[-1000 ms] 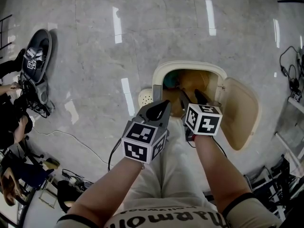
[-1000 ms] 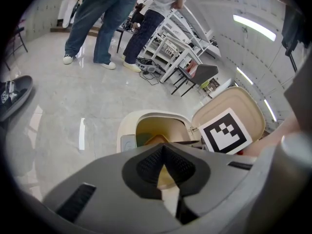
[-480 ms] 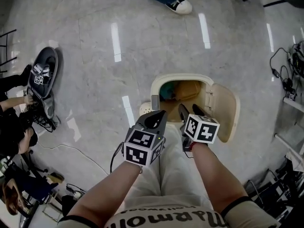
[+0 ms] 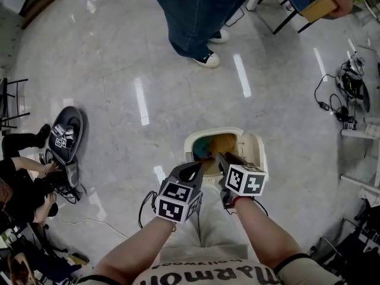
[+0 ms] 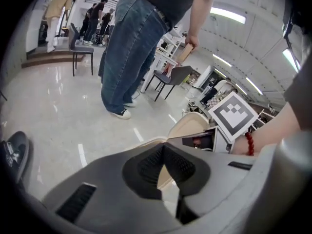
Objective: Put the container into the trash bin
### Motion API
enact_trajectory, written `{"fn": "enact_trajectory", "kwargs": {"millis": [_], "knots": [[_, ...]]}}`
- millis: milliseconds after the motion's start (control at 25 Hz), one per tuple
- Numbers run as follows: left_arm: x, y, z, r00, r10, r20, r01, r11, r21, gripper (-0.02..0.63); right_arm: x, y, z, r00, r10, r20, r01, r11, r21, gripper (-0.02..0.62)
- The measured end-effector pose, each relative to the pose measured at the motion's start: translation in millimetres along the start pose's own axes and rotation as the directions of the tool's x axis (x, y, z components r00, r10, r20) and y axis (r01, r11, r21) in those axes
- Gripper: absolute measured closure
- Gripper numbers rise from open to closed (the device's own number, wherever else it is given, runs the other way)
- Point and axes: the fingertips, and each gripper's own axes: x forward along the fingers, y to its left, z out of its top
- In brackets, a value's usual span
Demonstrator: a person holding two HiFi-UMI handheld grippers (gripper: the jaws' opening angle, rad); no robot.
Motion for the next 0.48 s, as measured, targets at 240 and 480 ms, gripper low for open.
{"fn": "enact_trajectory", "kwargs": {"millis": [240,480], "knots": [[-31.0,-27.8,47.3,0.998,-0.024,0.055,0.021,0.998,0.063,0.615,-59.8,24.2,38.6,0.993,0.051,0.103,-0.047,0.998,-0.038,0.594],[-65.7,-56.2,108.1,0.986,-0.085,0.143,0.067,0.990,0.122,0.615,-118.1,66.9,79.6,0.973,0.128,0.190,-0.105,0.986,-0.129,0.594]]}}
